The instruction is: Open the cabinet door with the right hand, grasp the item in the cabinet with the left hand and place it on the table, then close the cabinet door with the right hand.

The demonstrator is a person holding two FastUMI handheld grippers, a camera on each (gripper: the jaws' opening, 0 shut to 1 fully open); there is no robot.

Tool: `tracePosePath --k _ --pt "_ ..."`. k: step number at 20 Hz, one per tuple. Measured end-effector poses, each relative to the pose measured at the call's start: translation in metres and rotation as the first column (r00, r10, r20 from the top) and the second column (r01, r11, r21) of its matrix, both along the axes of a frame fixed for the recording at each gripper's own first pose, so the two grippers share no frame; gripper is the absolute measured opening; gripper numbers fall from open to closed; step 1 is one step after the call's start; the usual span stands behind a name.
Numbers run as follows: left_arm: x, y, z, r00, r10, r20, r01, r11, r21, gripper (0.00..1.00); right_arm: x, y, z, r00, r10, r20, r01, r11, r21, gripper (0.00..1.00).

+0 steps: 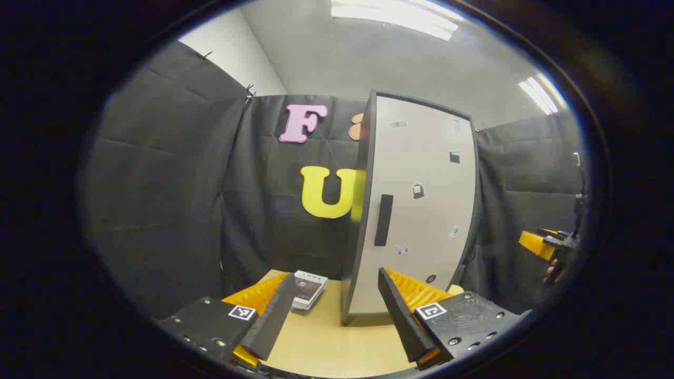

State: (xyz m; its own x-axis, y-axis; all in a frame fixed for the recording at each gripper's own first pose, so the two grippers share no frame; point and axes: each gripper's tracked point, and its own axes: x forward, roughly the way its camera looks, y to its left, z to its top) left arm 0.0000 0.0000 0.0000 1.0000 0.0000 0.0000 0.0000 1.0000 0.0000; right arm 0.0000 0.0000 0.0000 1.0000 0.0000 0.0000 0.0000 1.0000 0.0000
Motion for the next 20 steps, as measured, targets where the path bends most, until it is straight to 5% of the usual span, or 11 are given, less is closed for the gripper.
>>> tracePosePath --k 8,12,20 --pt "-0.030 -0.020 0.003 0.993 0.119 -0.021 -0.118 0.991 0.058 0.93 0.028 -0.015 -0.008 0.994 0.096 -0.049 -0.093 0.994 0.053 0.97" --pt "-0.035 -0.037 -0.006 0.984 0.177 -0.026 -0.177 0.984 0.015 0.93 0.033 -0.023 -0.017 0.985 0.158 -0.067 -0.155 0.987 0.048 0.93" --pt "-0.045 -0.049 -0.037 0.976 0.206 -0.074 -0.207 0.978 -0.012 0.93 0.038 -0.025 -0.041 0.971 0.200 -0.132 -0.185 0.976 0.116 0.97"
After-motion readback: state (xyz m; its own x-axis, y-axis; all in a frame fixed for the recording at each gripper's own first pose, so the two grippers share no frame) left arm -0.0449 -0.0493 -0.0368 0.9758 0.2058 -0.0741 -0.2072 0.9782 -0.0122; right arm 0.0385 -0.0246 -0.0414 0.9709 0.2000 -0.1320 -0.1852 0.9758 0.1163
